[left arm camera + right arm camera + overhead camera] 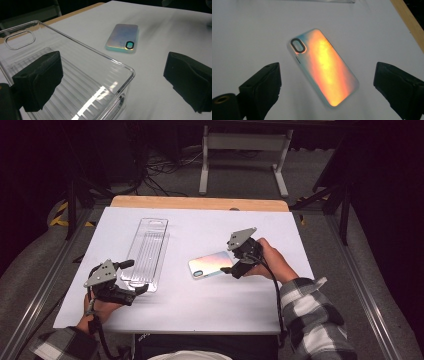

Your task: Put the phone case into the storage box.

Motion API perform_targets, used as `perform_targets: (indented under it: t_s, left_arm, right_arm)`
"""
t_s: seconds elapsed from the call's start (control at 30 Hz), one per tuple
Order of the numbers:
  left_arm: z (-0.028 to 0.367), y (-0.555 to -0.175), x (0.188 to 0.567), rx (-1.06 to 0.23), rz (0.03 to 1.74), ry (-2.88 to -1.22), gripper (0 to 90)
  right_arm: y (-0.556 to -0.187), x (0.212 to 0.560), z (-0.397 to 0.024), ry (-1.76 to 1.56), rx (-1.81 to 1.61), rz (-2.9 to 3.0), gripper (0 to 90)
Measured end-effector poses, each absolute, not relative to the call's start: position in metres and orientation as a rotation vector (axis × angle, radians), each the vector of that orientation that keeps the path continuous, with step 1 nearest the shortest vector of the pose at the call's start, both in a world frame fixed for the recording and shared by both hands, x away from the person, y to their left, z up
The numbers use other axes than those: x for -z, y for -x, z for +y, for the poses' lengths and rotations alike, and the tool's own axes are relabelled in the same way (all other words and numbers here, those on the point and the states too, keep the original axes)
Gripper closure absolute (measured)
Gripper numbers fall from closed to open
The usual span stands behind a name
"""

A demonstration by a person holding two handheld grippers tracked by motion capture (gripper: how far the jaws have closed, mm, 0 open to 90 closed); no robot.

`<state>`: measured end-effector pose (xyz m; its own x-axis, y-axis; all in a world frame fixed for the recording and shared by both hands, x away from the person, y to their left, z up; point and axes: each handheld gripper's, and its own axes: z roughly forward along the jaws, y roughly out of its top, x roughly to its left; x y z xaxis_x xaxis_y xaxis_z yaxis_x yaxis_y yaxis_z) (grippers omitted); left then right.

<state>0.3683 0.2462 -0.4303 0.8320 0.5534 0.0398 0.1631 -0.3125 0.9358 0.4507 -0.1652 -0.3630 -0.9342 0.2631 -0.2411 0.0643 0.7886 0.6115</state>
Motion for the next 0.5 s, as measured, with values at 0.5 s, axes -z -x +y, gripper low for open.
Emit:
perform_targets:
  t_s: [0.5]
  left_arm:
    - [0.244,-0.366,0.433,-0.414,0.535,-1.905,3.1]
  right_arm:
    - [-0.478,0.389,-0.117,-0.099,-0.715,2.823,8.2]
